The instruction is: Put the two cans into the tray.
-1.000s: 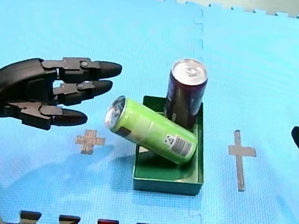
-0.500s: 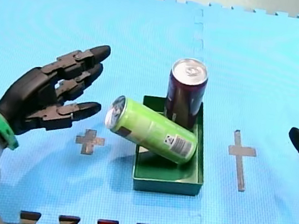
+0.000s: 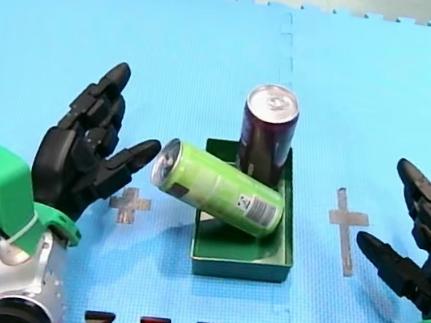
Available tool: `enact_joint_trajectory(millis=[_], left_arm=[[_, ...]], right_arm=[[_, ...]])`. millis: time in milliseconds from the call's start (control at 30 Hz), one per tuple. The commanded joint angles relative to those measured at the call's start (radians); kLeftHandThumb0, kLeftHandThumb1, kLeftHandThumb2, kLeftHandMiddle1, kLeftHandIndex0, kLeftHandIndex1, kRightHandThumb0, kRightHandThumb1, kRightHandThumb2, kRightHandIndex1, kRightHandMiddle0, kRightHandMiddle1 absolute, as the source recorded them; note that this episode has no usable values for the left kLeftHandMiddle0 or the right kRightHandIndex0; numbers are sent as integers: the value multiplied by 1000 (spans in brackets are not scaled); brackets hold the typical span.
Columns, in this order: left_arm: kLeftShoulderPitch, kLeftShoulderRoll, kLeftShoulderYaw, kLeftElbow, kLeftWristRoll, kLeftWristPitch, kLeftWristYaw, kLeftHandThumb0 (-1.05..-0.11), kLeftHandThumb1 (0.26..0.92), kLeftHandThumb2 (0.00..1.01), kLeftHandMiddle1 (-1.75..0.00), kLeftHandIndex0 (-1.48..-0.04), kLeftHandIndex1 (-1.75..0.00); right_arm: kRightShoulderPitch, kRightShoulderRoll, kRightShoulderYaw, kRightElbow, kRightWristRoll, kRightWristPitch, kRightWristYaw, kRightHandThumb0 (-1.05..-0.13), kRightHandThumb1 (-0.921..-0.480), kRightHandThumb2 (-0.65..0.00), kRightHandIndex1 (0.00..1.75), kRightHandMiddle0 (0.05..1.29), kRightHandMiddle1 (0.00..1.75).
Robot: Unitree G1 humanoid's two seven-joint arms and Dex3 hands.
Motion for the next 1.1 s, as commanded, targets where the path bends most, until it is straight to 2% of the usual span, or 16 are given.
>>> enact_joint_trajectory(millis=[0,167,333,400,500,633,733,800,967,1067], left_arm=[[7,4,-5,-20,3,13,4,-1048,766,0,-22,-358,-9],[22,8,-4,-50,-6,35,-9,-1048,750,0,-17,-361,-7],[28,33,10,-60,-42,73,-90,-1048,746,0,-13,-365,-6],[28,67,10,-60,-53,101,-161,-1048,748,2,-12,-367,-6],[28,144,-6,-64,-45,121,-291,-1048,771,11,-8,-368,-5],[44,197,-37,-81,-3,35,-364,-1048,803,21,-2,-364,-1],[51,241,-43,-83,-7,40,-444,-1048,817,22,0,-361,0],[41,261,-39,-69,-35,111,-530,-1048,823,22,0,-358,0],[-22,308,-14,-3,-106,365,-771,-1048,829,16,0,-358,-2],[-49,314,1,33,-123,442,-851,-1048,828,12,-1,-429,-35]], right_arm=[[8,9,9,-6,4,-6,2,-353,-734,0,13,693,3],[21,16,14,-33,8,23,-4,-350,-729,0,14,698,4],[29,9,8,-74,18,56,-2,-350,-726,0,14,701,3],[34,2,4,-93,24,68,3,-352,-726,0,12,700,2],[34,-10,-3,-106,19,78,-5,-366,-727,-1,9,695,0],[22,-26,-10,-92,2,78,-25,-387,-731,-2,6,688,0],[14,-37,-11,-77,-7,69,-34,-399,-734,-2,4,685,0],[7,-43,-11,-61,-10,60,-38,-405,-736,-3,4,684,0],[-1,-50,-16,-39,-9,49,-39,-412,-743,-4,2,681,0],[-7,-54,-21,-35,-1,52,-33,-415,-747,-4,1,680,0]])
